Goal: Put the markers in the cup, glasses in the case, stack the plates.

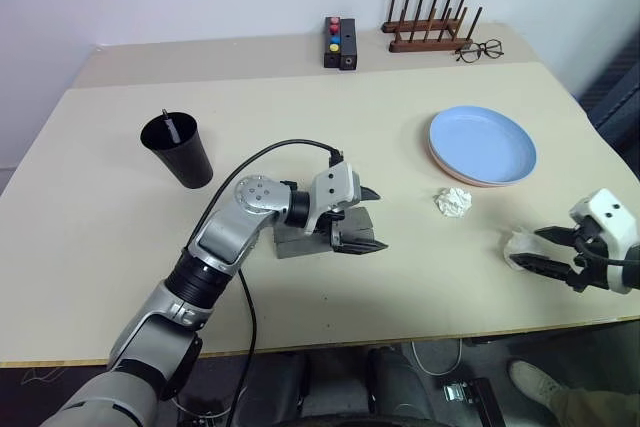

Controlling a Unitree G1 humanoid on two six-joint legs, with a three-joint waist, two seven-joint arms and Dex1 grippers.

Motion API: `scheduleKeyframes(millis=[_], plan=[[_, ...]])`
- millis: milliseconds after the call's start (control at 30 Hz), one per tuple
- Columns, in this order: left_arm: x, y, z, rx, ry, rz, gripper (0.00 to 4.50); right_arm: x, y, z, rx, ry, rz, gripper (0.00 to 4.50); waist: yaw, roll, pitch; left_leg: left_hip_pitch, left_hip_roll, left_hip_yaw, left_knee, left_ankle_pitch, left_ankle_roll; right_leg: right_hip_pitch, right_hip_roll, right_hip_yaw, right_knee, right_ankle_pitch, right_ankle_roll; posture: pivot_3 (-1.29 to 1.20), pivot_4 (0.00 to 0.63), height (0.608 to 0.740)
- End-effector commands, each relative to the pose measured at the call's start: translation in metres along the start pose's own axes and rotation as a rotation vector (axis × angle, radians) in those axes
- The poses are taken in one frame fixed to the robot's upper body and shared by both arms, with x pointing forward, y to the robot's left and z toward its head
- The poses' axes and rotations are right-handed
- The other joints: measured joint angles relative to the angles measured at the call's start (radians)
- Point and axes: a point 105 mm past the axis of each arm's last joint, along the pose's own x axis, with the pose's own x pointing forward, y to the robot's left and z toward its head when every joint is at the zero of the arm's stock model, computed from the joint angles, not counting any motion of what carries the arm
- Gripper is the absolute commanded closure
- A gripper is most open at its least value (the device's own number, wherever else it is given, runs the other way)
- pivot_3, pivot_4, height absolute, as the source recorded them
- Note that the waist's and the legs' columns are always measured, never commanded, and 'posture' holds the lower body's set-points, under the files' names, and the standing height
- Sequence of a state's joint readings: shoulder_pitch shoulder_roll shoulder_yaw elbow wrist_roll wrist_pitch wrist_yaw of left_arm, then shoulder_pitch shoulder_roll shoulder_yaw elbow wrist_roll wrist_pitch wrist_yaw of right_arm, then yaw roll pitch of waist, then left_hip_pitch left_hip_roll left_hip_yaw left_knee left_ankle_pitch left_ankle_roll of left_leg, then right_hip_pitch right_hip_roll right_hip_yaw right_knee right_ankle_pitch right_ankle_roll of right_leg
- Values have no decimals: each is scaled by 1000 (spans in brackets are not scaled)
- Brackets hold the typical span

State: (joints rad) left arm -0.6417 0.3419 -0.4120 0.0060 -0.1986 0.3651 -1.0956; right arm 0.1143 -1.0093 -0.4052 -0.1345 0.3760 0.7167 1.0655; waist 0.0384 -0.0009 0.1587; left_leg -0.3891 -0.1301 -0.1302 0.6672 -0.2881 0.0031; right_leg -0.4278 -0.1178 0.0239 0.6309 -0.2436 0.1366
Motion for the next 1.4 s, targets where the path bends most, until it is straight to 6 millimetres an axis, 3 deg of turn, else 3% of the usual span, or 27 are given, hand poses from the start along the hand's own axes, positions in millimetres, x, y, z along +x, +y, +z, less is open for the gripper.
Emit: scheduleKeyframes(millis=[33,67,133,300,333,500,733,900,1033,1133,1233,1367,1400], plan=[[-2,-2,10,59,-8,-29,0,3,5,1,2,5,32,647,0,0,0,0,0,0,0,0,0,0,0,0,0,0,0,0,150,740],[-3,-3,9,62,-4,-38,0,3,7,0,10,9,46,647,0,0,0,0,0,0,0,0,0,0,0,0,0,0,0,0,150,740],[-5,-5,9,68,2,-53,0,3,8,-2,18,15,55,1495,0,0,0,0,0,0,0,0,0,0,0,0,0,0,0,0,150,740],[-8,-9,9,84,7,-103,0,2,6,-2,23,10,48,4109,0,0,0,0,0,0,0,0,0,0,0,0,0,0,0,0,150,740],[-8,-10,9,83,3,-112,0,2,5,-2,23,9,46,4444,0,0,0,0,0,0,0,0,0,0,0,0,0,0,0,0,150,740],[-9,-9,11,94,-4,-121,0,-3,1,5,-9,-15,11,4444,0,0,0,0,0,0,0,0,0,0,0,0,0,0,0,0,150,740],[-3,3,18,91,-45,-24,0,-15,-24,98,-175,-350,-112,4444,-7,0,0,0,0,0,0,0,0,0,0,0,0,0,0,0,150,740],[2,15,20,76,-46,69,0,6,-46,132,-237,-454,-175,4444,-2,-2,1,0,1,0,-1,0,0,0,1,-1,-1,0,0,0,150,740],[2,24,24,70,-51,141,0,36,-61,136,-235,-452,-191,4444,-3,-2,1,0,0,0,0,0,0,0,0,-1,0,0,0,0,150,740],[-1,26,27,66,-57,167,0,57,-67,132,-226,-434,-180,3670,-6,-1,1,0,0,0,-1,0,0,-1,0,-1,0,0,0,0,150,740],[-7,24,24,62,-39,171,0,73,-71,127,-215,-406,-163,2200,-11,-1,1,-1,0,0,-1,0,0,-1,0,-1,0,0,0,0,150,740],[-15,23,20,54,-15,186,0,76,-73,128,-222,-407,-158,103,-27,-1,0,-1,0,-1,-1,0,0,-1,0,-1,0,0,0,0,150,740],[-16,23,19,53,-11,189,0,75,-72,129,-225,-410,-150,39,-28,-1,0,-1,0,-1,-1,0,0,-1,0,-1,0,0,0,0,150,740]])
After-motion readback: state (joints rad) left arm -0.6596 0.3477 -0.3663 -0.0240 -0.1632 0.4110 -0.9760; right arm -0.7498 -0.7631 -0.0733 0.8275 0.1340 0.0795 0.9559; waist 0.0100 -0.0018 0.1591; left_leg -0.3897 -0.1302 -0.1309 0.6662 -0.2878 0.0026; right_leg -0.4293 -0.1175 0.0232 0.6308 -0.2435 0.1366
